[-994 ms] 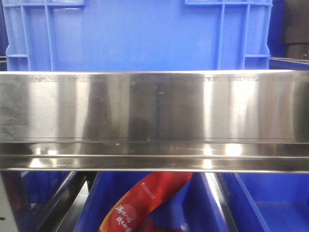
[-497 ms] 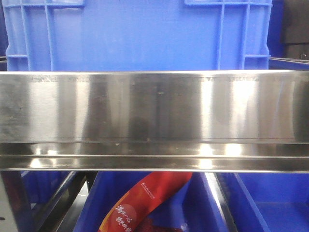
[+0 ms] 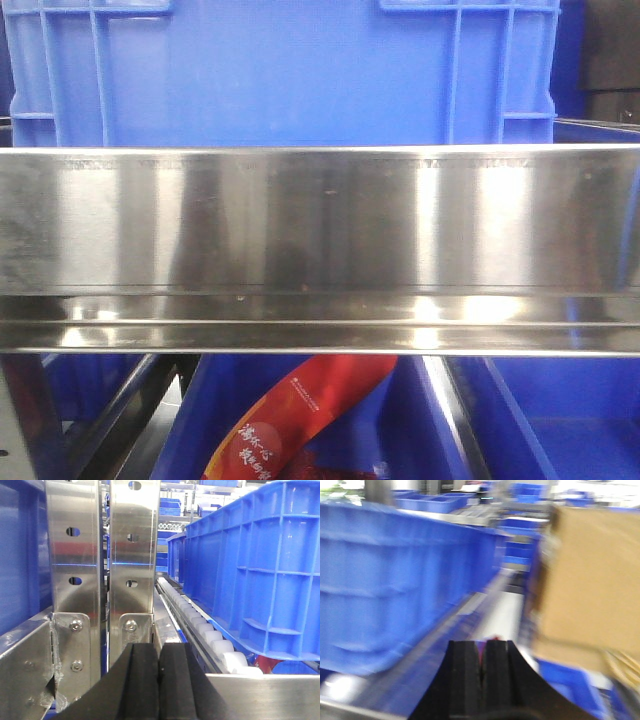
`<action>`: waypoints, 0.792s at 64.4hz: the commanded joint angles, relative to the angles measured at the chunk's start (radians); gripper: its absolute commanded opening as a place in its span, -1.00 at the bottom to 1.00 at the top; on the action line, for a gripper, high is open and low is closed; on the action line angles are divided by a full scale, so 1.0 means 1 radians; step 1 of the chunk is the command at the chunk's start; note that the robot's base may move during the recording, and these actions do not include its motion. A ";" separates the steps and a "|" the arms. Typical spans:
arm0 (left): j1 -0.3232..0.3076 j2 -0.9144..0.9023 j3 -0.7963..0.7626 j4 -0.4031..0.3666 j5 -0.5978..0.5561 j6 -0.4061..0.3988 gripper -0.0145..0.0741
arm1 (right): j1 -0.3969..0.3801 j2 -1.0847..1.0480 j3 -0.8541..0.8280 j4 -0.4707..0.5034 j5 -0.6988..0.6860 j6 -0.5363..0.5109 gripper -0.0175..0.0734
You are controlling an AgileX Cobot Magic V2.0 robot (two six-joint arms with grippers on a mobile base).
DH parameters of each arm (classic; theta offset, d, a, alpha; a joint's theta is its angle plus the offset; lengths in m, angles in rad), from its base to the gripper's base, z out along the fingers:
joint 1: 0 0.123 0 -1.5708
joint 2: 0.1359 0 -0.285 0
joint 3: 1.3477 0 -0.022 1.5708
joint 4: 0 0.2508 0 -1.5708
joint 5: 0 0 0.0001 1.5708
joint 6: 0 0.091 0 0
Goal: Grab block from conveyor and place in blue bin
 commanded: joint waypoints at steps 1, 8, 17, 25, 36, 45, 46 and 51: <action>0.002 -0.006 -0.002 -0.003 -0.018 0.001 -0.92 | -0.059 -0.073 0.079 -0.007 -0.044 0.013 -0.96; 0.002 -0.006 -0.002 -0.003 -0.018 0.001 -0.92 | -0.091 -0.088 0.130 -0.007 -0.069 0.031 -0.96; 0.002 -0.006 -0.002 -0.003 -0.018 0.001 -0.92 | -0.091 -0.088 0.130 -0.014 -0.054 0.031 -0.96; 0.002 -0.006 -0.002 -0.003 -0.018 0.001 -0.92 | -0.091 -0.088 0.130 -0.019 -0.076 0.031 -0.96; 0.002 -0.006 -0.002 -0.003 -0.018 0.001 -0.92 | -0.091 -0.088 0.130 -0.019 -0.076 0.031 -0.96; 0.002 -0.006 -0.002 -0.003 -0.018 0.001 -0.92 | -0.091 -0.088 0.130 -0.019 -0.076 0.031 -0.96; 0.002 -0.006 -0.002 -0.003 -0.018 0.001 -0.92 | -0.091 -0.088 0.130 -0.019 -0.076 0.031 -0.96; 0.002 -0.006 -0.002 -0.003 -0.018 0.001 -0.92 | -0.091 -0.088 0.130 -0.019 -0.076 0.031 -0.96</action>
